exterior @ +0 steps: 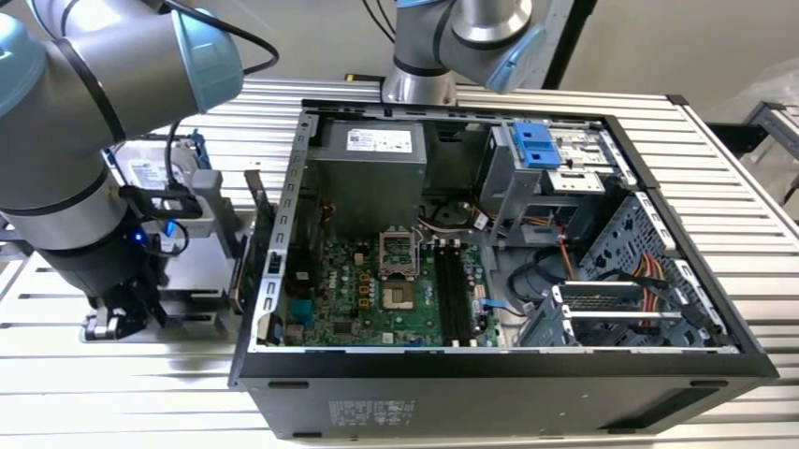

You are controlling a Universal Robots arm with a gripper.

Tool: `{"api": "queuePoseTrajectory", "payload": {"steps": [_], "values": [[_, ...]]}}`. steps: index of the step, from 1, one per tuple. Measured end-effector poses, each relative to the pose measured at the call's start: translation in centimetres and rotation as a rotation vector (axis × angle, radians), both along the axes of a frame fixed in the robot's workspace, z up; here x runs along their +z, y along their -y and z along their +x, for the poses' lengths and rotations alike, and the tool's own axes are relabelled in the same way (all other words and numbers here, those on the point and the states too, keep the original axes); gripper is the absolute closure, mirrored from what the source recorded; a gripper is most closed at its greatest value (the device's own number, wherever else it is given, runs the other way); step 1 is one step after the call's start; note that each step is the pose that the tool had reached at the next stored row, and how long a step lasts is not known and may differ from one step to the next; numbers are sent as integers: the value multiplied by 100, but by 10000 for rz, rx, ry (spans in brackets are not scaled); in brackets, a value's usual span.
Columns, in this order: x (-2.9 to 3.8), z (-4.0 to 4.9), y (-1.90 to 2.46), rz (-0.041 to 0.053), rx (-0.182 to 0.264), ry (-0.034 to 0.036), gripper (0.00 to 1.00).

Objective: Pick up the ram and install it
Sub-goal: 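Pick up the ram and move it above insertion slot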

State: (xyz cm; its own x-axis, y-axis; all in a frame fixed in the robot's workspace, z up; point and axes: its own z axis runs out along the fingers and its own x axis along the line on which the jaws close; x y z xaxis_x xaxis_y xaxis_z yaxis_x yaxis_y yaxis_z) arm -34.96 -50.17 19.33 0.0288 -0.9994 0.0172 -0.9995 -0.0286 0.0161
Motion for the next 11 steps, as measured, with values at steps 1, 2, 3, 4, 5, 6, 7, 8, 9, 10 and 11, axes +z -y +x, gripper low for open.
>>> {"api": "queuePoseTrajectory", "payload": {"steps": [1, 2, 3, 4, 5, 6, 7, 8, 9, 10, 11], "values": [[8, 0, 0, -1, 0, -1, 100], [15, 0, 0, -1, 0, -1, 100], [22, 0, 0, -2, 0, -2, 100], [28, 0, 0, -2, 0, -1, 100], [36, 0, 0, -2, 0, -2, 100], [43, 0, 0, -1, 0, -2, 100], [50, 0, 0, -2, 0, -2, 100], [59, 0, 0, -2, 0, -1, 100], [68, 0, 0, -2, 0, -2, 100], [76, 0, 0, -2, 0, -2, 100], [84, 0, 0, -2, 0, -2, 100]]}}
